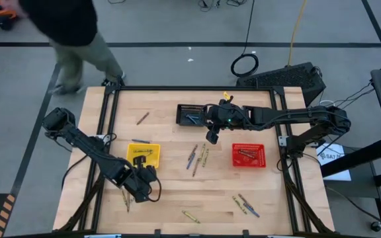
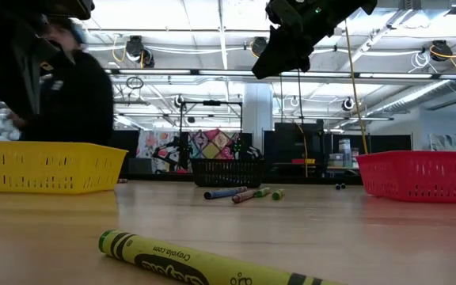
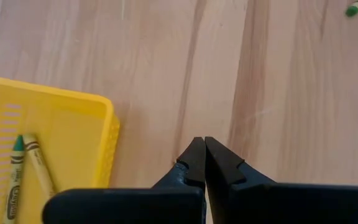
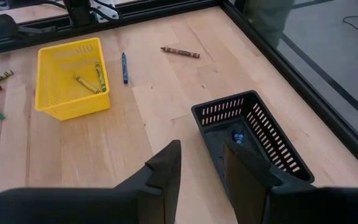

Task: Sort crayons
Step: Put the green crayon into the yellow bin

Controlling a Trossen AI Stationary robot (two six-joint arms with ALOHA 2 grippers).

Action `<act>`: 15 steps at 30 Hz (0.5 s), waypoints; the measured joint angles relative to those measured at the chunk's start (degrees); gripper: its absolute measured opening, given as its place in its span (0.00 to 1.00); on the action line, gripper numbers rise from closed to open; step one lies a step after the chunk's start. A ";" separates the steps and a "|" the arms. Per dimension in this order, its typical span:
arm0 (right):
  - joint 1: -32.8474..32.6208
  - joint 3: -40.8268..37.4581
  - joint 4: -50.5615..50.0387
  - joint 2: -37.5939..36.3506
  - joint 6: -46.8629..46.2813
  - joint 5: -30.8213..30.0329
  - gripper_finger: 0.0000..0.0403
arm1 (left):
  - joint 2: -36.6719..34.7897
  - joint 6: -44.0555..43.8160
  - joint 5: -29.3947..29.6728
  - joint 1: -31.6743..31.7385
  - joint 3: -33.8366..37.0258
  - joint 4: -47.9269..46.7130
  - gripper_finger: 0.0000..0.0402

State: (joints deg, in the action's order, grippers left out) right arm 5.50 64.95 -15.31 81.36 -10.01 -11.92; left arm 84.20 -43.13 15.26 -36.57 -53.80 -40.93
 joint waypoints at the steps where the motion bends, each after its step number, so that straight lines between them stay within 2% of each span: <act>1: 0.00 0.00 0.00 0.00 -0.01 0.00 0.26 | 0.00 0.06 -0.02 0.15 0.00 0.04 0.00; 6: 0.00 0.00 0.01 0.00 -0.01 0.00 0.26 | 0.02 0.07 -0.52 0.98 0.00 -0.22 0.00; 15: 0.00 0.00 0.04 0.00 -0.01 0.00 0.26 | 0.02 0.03 -4.81 3.23 0.00 -0.51 0.00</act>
State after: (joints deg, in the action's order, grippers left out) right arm 5.50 64.95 -15.27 81.36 -10.02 -11.92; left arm 84.23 -43.10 10.45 -33.33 -53.80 -41.44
